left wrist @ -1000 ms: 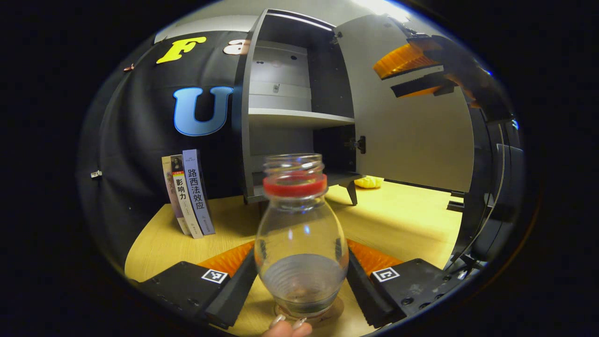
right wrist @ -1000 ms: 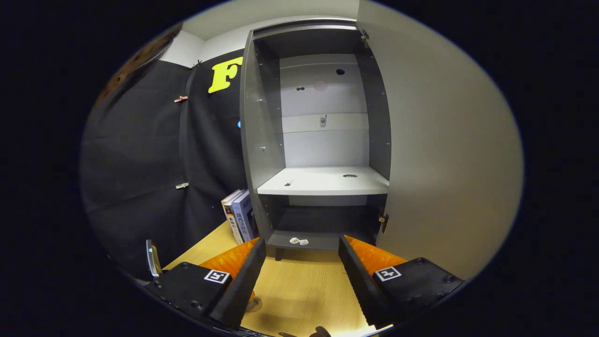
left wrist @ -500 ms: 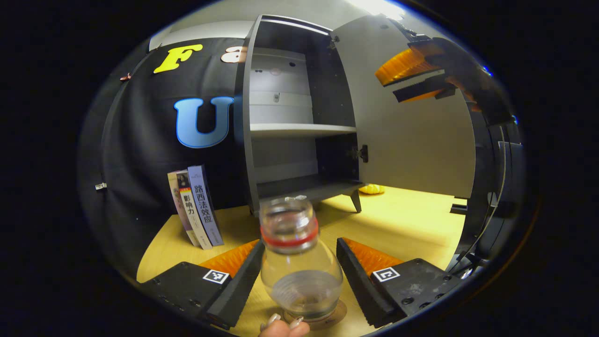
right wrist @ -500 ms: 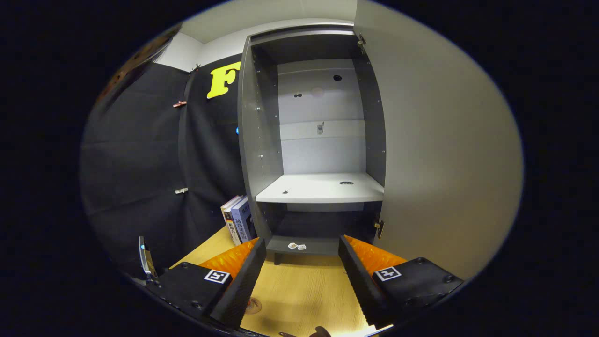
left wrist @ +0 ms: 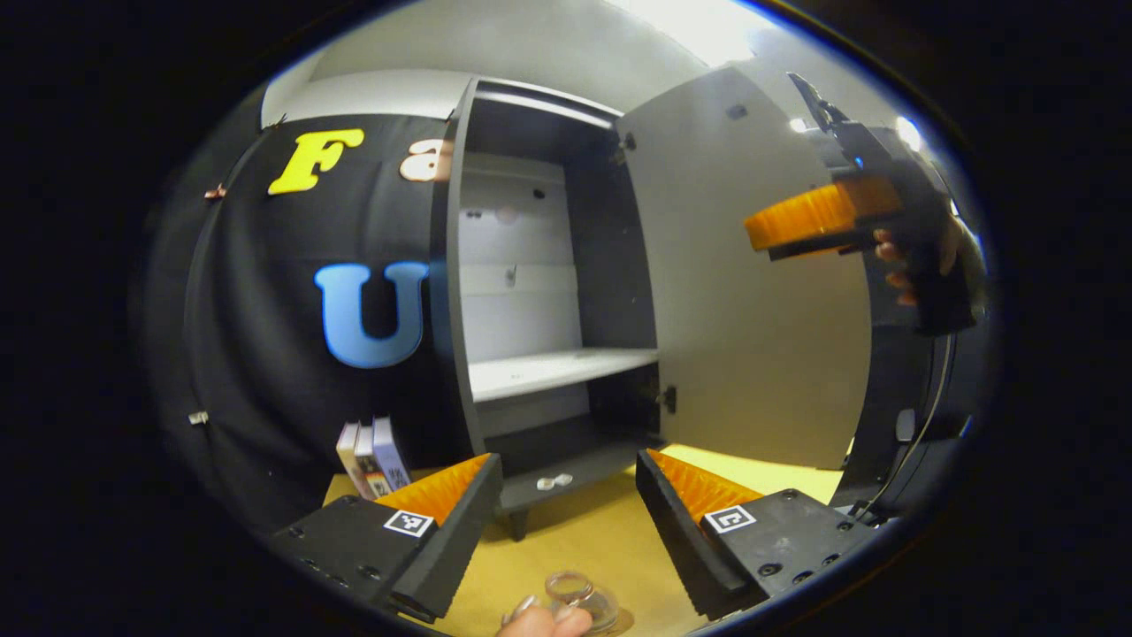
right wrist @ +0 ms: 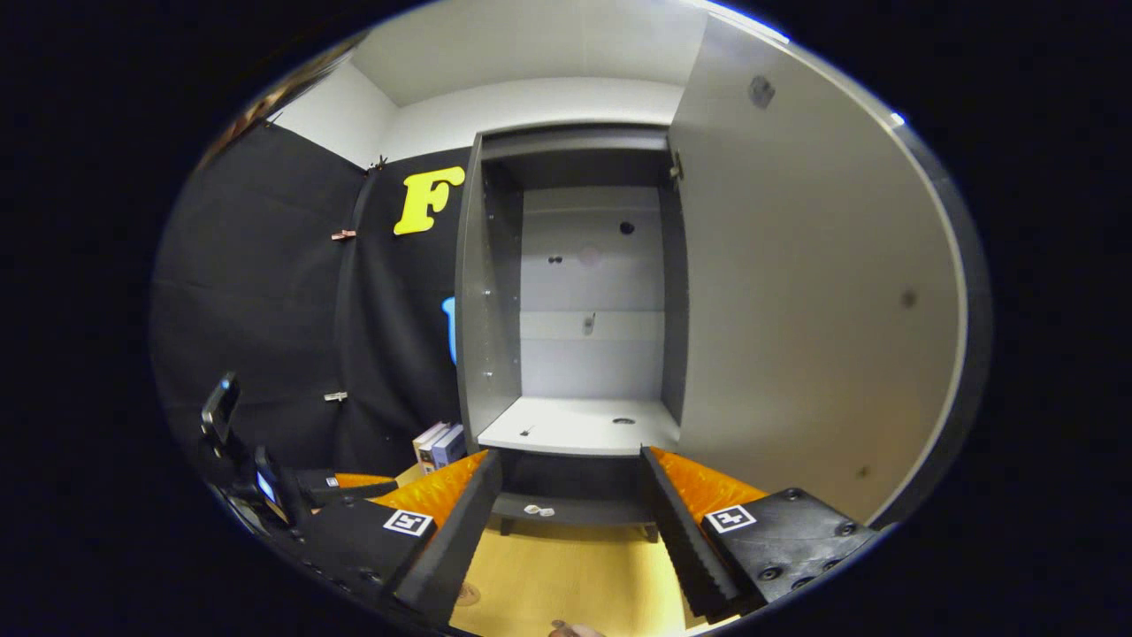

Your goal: Open the cabinet door with the right hand, grasp the bottle in the cabinet with the left hand and place it on the coaster, then close the cabinet door with the right hand.

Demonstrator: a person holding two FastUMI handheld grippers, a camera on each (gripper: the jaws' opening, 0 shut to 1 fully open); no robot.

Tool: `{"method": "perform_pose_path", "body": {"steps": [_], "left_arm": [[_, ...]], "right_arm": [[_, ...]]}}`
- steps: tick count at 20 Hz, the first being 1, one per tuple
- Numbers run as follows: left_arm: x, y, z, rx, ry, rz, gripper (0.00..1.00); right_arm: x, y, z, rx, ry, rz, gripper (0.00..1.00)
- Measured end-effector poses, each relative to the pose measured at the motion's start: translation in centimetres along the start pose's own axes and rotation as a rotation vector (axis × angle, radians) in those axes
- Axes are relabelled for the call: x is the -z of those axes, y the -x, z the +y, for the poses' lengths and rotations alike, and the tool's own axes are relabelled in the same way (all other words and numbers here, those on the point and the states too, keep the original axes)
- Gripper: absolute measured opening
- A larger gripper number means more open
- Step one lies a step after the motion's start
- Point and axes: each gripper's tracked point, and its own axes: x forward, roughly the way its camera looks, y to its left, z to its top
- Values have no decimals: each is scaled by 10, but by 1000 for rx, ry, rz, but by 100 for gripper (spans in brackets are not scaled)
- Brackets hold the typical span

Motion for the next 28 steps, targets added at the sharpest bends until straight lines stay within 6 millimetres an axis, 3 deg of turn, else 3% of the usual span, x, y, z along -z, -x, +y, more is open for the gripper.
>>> {"method": "perform_pose_path", "body": {"steps": [3,6,9,10,13,19,23,25,26,28], "left_arm": [[-33,-8,-32,96,60,-15,95],[-47,-25,-62,163,111,-2,95],[-52,-45,-85,202,126,0,96],[-54,-52,-92,212,130,-1,98],[-59,-63,-107,213,144,-9,96],[-63,-87,-112,112,145,7,96],[-63,-100,-105,11,147,5,96],[-63,-103,-104,-13,150,12,96],[-63,-103,-102,-25,145,17,96],[-62,-102,-98,-48,126,23,96]], "right_arm": [[6,53,-27,106,47,48,98],[11,104,-63,244,110,83,96],[4,134,-110,383,130,67,94],[-2,138,-124,413,119,49,98],[-15,135,-163,447,91,0,94],[-20,92,-213,351,48,-40,94],[-22,78,-200,189,24,-72,97],[-22,70,-195,108,20,-62,94],[-22,71,-192,81,12,-58,99],[-22,66,-183,30,-27,-48,93]]}}
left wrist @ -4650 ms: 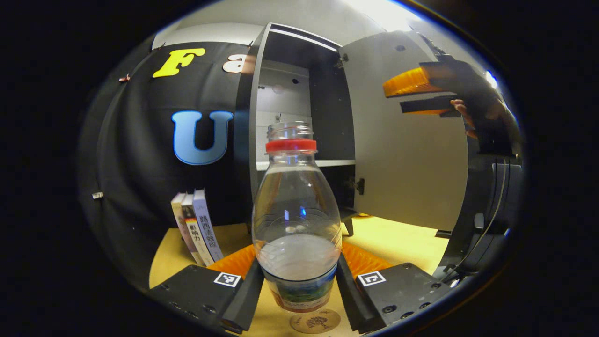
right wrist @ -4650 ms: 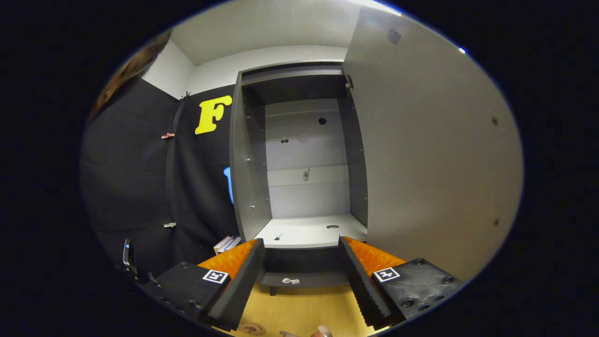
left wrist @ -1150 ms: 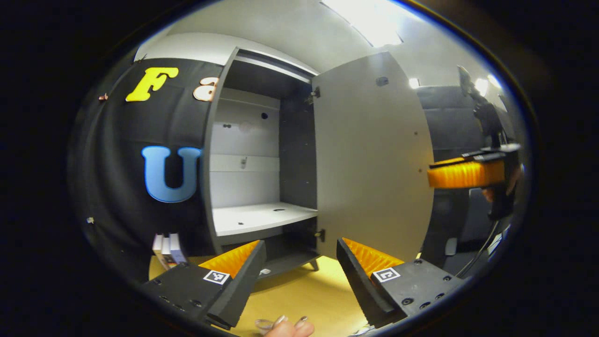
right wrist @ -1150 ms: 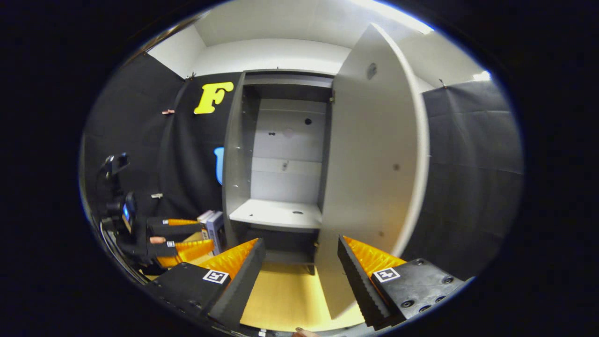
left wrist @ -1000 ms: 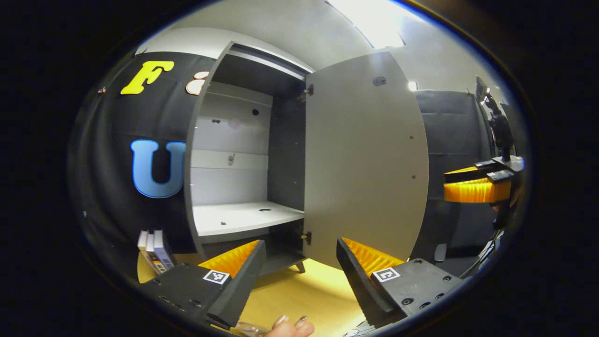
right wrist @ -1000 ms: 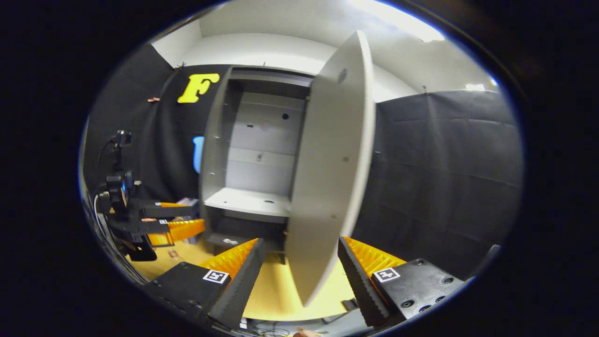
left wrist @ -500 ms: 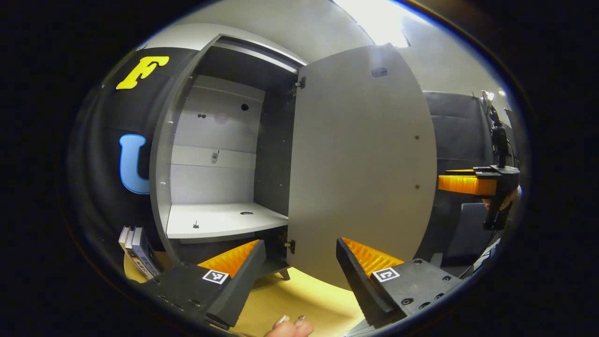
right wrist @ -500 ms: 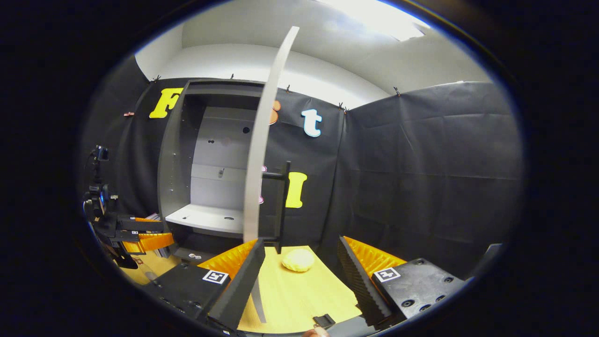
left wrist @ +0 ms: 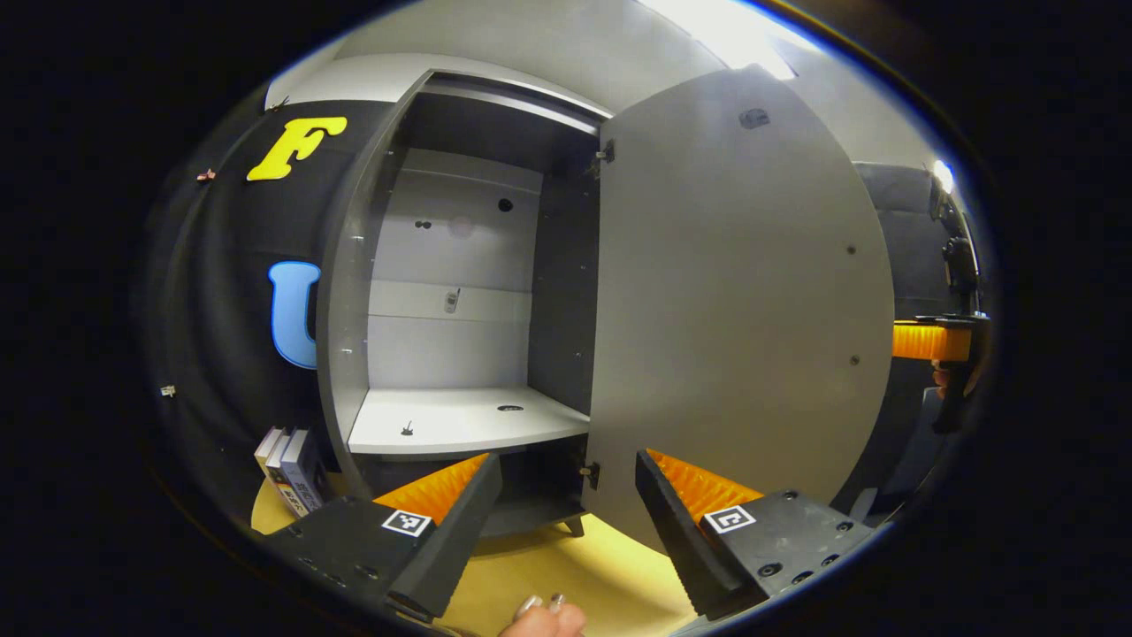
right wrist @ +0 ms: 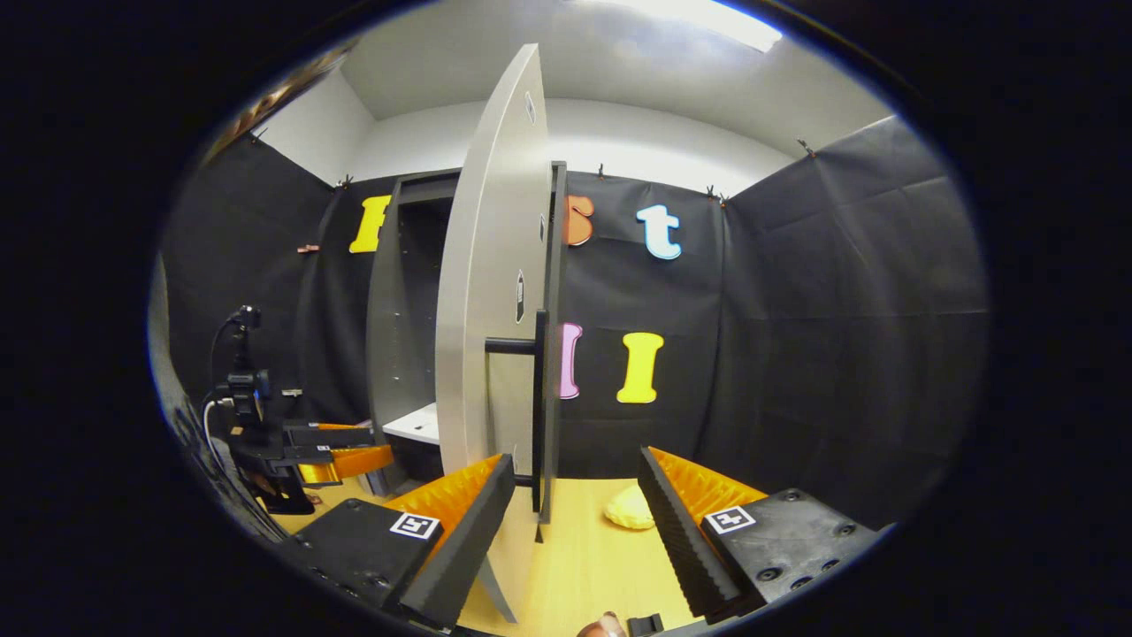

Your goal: Open the cabinet door with the right hand, grasp the bottle in the cabinet with the left hand and place it on the coaster, then close the cabinet door with the right hand.

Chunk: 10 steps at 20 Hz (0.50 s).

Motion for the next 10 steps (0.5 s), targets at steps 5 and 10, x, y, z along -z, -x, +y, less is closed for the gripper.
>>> {"method": "perform_pose_path", "body": {"steps": [5,10], "left_arm": [[2,6,17,-37,-13,19,96],[-9,33,60,-98,-3,5,96]], "right_arm": [[6,-1,50,-152,-40,22,93],[2,-11,117,-285,-64,16,98]]}}
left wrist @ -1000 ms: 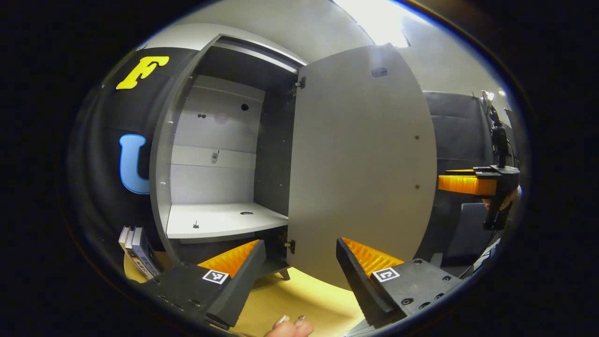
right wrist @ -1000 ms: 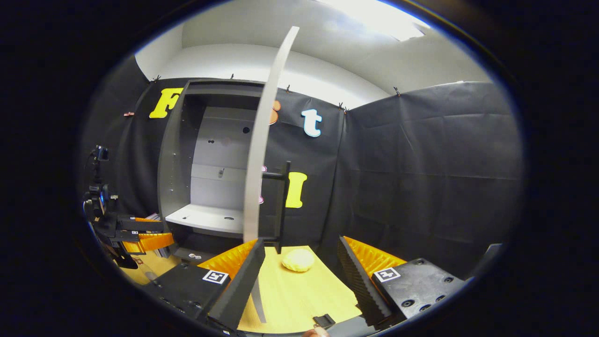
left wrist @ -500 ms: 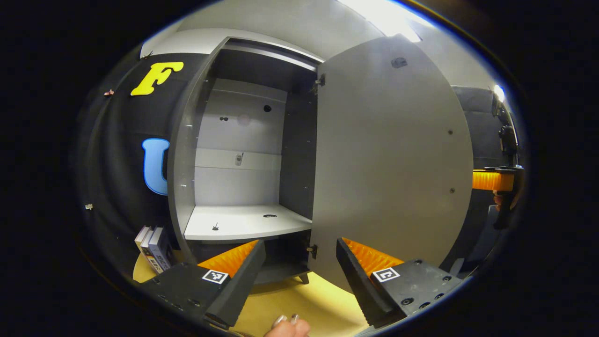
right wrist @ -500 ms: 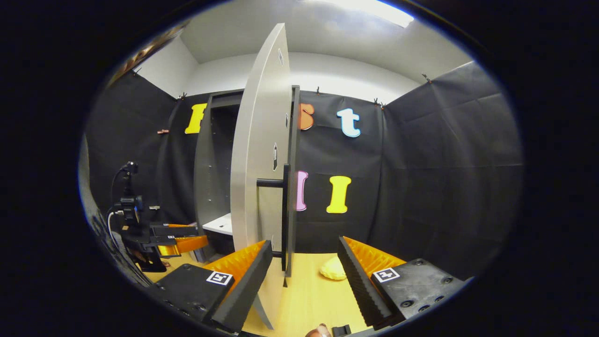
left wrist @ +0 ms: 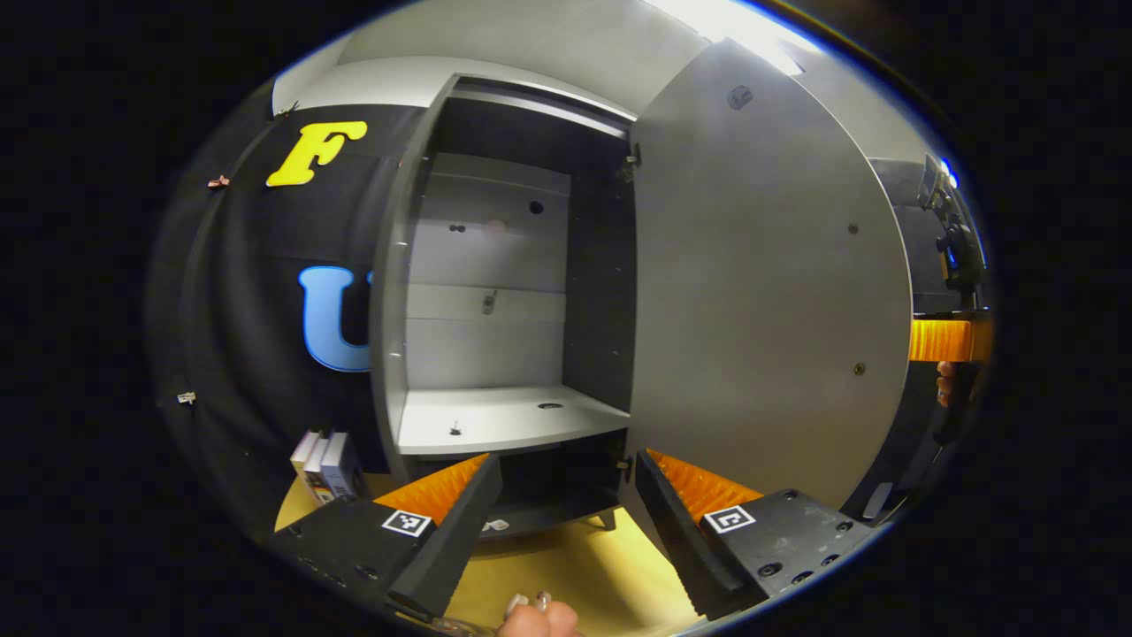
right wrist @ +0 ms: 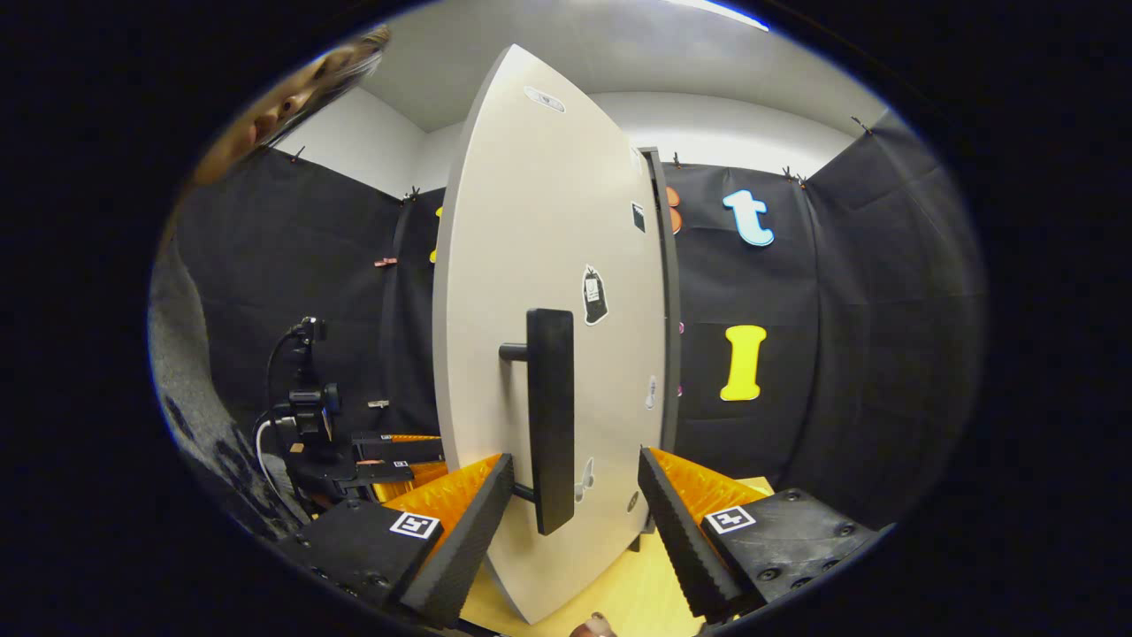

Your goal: Open the cabinet door with the right hand, grasp the bottle in the cabinet with the left hand and place it on the coaster, then close the cabinet door with the right hand.

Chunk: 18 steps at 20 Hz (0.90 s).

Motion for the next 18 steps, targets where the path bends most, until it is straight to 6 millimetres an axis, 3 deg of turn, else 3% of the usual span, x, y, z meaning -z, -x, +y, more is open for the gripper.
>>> {"method": "perform_pose_path", "body": {"steps": [1,7,12,16,18], "left_arm": [[-2,5,14,-23,2,-2,96],[-8,39,91,-151,19,4,96],[-25,56,133,-236,-63,-26,97],[-23,62,132,-283,-37,-29,97],[-21,63,132,-337,-23,-21,97]], "right_arm": [[0,-7,10,-23,-7,-2,93],[-6,-62,75,-158,-38,-21,93],[-1,-114,109,-235,-118,-47,97],[-2,-122,92,-227,-77,-38,97],[0,-124,66,-159,-26,-48,97]]}}
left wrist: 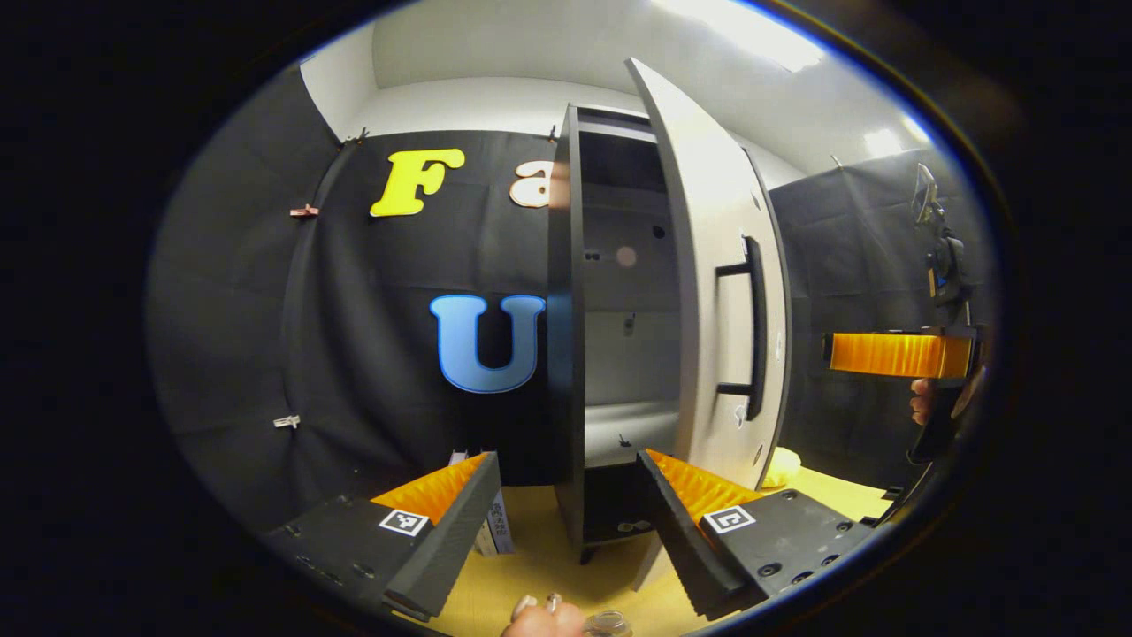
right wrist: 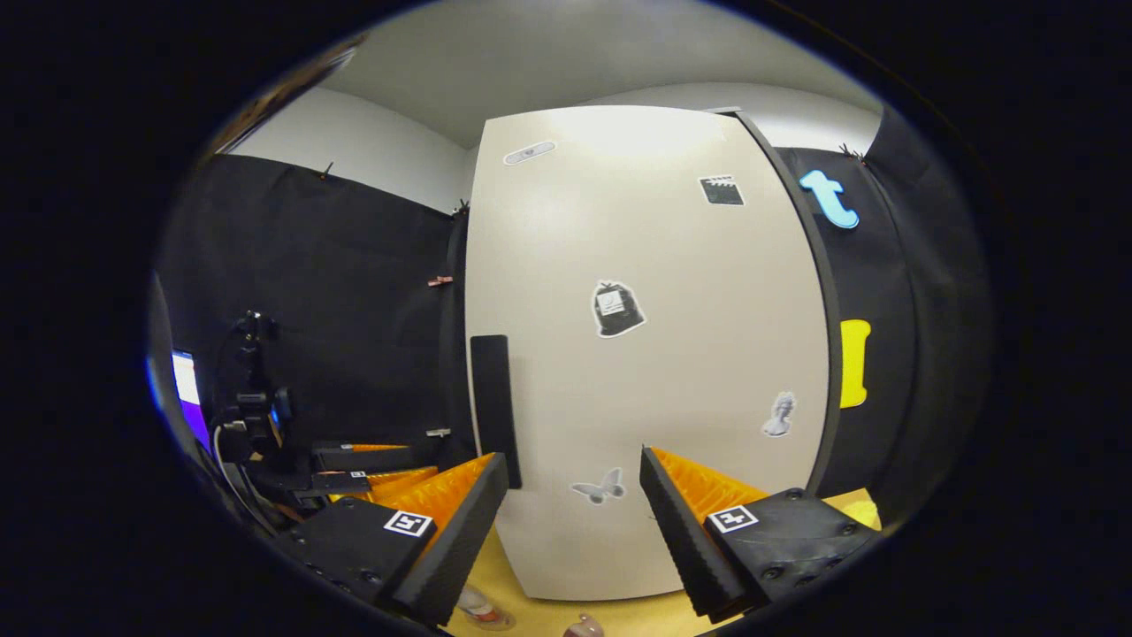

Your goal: Open the cabinet door with the right hand, grasp the bottle in the cabinet with the left hand and place it on the coaster, then close the cabinet door with the right hand.

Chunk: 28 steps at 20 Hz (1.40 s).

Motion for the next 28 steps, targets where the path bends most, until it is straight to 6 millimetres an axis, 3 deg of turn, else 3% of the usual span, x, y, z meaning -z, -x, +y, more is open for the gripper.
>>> {"method": "perform_pose_path", "body": {"steps": [3,8,19,28], "left_arm": [[-2,1,-20,-38,27,-4,97],[-5,1,-60,-57,43,0,97],[-17,-20,-103,-54,36,-16,97],[-23,-31,-108,-56,27,-2,97]], "right_arm": [[2,2,-43,147,114,-23,97],[9,0,-74,258,148,-39,97],[11,19,-91,307,126,-40,97],[25,17,-93,295,105,21,97]]}}
